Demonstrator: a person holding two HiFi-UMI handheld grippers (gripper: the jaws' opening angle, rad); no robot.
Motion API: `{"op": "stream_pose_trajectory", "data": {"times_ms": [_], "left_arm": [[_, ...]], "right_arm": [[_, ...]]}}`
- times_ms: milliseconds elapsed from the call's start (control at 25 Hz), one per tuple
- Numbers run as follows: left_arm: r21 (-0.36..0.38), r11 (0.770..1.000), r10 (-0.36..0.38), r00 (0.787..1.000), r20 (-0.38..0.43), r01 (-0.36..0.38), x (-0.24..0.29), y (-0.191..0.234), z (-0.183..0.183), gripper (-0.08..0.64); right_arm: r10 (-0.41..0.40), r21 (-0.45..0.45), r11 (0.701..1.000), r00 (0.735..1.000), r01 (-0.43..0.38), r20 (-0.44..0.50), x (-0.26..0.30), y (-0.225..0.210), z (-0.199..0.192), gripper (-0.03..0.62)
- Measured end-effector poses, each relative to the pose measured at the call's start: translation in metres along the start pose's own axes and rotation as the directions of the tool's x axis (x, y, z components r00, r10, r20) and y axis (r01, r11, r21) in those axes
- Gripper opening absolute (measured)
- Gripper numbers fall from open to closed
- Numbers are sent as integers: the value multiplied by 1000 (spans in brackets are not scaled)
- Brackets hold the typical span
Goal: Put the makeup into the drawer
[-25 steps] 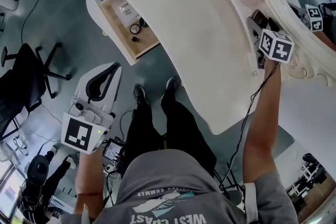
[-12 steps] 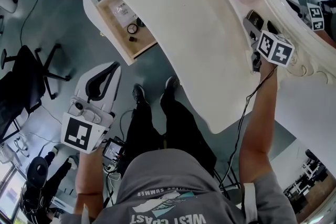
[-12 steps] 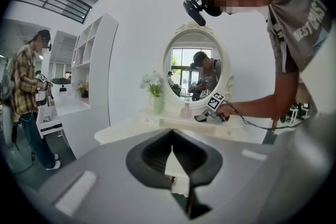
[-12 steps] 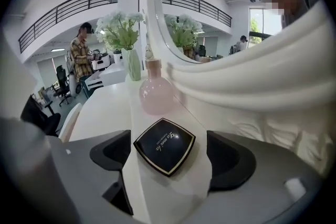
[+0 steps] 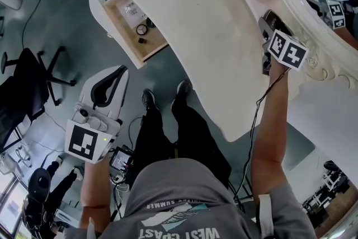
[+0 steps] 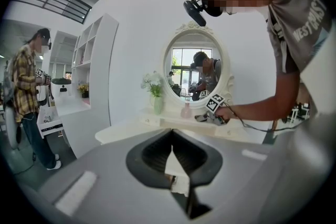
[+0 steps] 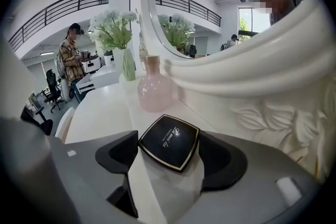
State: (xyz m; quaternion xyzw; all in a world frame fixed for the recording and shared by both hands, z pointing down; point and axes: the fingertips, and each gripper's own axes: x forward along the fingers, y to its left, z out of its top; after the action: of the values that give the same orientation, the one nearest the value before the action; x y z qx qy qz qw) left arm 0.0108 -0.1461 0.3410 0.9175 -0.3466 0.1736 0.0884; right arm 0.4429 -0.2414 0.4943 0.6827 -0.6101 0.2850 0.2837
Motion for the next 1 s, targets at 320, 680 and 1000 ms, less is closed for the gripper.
{"op": "stream_pose_trajectory", "data": {"times_ms": [320, 680, 1000], "left_arm": [[2, 1000, 4, 1000, 9, -4, -7, 5, -1, 2], [-1, 1000, 28, 999, 22, -28, -24, 17, -4, 2], [-9, 998, 61, 997, 37, -60, -44, 36, -7, 2]], "right_arm": [[23, -25, 999, 999, -23, 27, -9, 12, 5, 365], [69, -55, 996, 996, -66, 51, -21, 46, 16, 364], [105, -92, 991, 992, -98, 64, -28, 82, 29, 364]]}}
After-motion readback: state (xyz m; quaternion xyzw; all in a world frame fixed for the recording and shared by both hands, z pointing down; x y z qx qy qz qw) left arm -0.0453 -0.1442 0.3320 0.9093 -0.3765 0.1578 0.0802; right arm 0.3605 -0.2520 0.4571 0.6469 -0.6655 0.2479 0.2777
